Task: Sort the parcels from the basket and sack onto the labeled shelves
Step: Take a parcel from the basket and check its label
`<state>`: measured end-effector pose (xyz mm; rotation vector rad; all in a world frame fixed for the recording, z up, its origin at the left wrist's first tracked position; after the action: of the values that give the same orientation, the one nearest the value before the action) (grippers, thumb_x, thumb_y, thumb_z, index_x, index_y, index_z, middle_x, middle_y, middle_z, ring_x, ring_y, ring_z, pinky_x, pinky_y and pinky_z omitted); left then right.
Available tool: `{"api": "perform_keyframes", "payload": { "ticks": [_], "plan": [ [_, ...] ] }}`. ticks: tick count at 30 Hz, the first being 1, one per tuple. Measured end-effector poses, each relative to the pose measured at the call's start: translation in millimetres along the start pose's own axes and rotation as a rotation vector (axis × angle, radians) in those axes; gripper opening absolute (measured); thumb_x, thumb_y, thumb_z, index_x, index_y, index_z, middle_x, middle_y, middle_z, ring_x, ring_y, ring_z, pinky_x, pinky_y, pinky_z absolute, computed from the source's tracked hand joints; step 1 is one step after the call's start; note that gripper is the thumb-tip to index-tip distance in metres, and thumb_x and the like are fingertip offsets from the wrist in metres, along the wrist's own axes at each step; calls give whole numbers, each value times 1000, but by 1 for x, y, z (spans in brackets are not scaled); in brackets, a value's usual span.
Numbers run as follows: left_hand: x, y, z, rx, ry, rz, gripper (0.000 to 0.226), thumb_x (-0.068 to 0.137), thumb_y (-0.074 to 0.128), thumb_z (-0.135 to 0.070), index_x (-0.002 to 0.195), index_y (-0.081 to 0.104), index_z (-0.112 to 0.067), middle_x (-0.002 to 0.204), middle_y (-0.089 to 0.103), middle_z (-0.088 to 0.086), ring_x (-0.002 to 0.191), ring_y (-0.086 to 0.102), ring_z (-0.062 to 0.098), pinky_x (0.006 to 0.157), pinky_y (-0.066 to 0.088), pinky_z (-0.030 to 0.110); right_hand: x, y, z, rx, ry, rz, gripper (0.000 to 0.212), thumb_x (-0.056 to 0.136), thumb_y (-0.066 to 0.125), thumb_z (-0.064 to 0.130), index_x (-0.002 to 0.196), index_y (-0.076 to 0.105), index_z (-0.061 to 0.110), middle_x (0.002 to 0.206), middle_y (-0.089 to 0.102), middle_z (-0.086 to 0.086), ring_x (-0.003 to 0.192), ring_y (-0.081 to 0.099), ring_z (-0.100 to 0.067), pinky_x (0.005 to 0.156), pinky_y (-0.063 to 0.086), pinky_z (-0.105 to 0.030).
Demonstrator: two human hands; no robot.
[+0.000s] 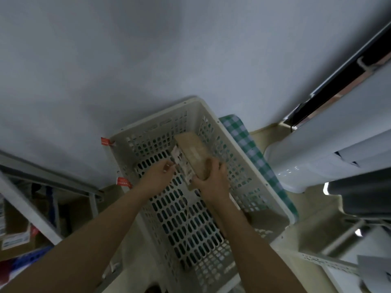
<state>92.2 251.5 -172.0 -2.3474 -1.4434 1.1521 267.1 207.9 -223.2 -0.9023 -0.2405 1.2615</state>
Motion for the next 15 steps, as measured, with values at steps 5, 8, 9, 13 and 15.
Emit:
{"api": "perform_keyframes", "payload": {
  "ticks": [5, 8, 9, 13, 15],
  "plan": [
    [-38, -18, -28, -449, -88, -3, 92, 74, 62, -67, 146, 31, -19, 145, 46, 5, 128, 47, 27, 107, 38, 45, -69, -47, 27, 778, 169, 115, 33, 95, 59, 17, 126, 49, 20, 121, 56, -9, 90, 63, -18, 67, 57, -26],
    [-65, -15, -44, -587, -71, 143, 77, 71, 63, -67, 131, 49, -21, 122, 64, 3, 109, 61, 21, 101, 45, 47, -102, -63, 38, 958, 212, 210, 29, 96, 55, 10, 123, 47, 15, 119, 62, -12, 93, 67, -20, 69, 59, -25],
    [-74, -15, -51, -608, -47, 174, 64, 77, 62, -58, 127, 52, -19, 115, 66, 2, 103, 63, 20, 95, 49, 44, -112, -69, 41, 973, 208, 222, 28, 95, 55, 9, 121, 48, 15, 116, 64, -11, 92, 68, -19, 68, 58, -25],
    [-106, -24, -65, -621, 27, 184, 59, 72, 65, -56, 121, 52, -25, 113, 67, 0, 105, 62, 21, 94, 50, 43, -141, -84, 54, 1020, 177, 266, 47, 83, 69, 27, 124, 51, 18, 120, 64, -12, 100, 67, -23, 76, 58, -33],
    [-121, -31, -72, -649, 78, 175, 73, 65, 70, -59, 125, 48, -24, 117, 67, 0, 112, 61, 25, 98, 48, 49, -154, -88, 56, 1039, 180, 260, 65, 74, 72, 36, 133, 47, 24, 123, 65, -10, 104, 67, -25, 84, 57, -40]
  ]
}}
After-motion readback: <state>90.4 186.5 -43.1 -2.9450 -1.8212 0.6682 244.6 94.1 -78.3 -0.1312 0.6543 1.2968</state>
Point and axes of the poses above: each hand's wrist, its own x-axis towards the middle knuckle, its own y-axis out of the palm, z = x × y, the point moved 7 cm from there along x, towards the middle knuckle
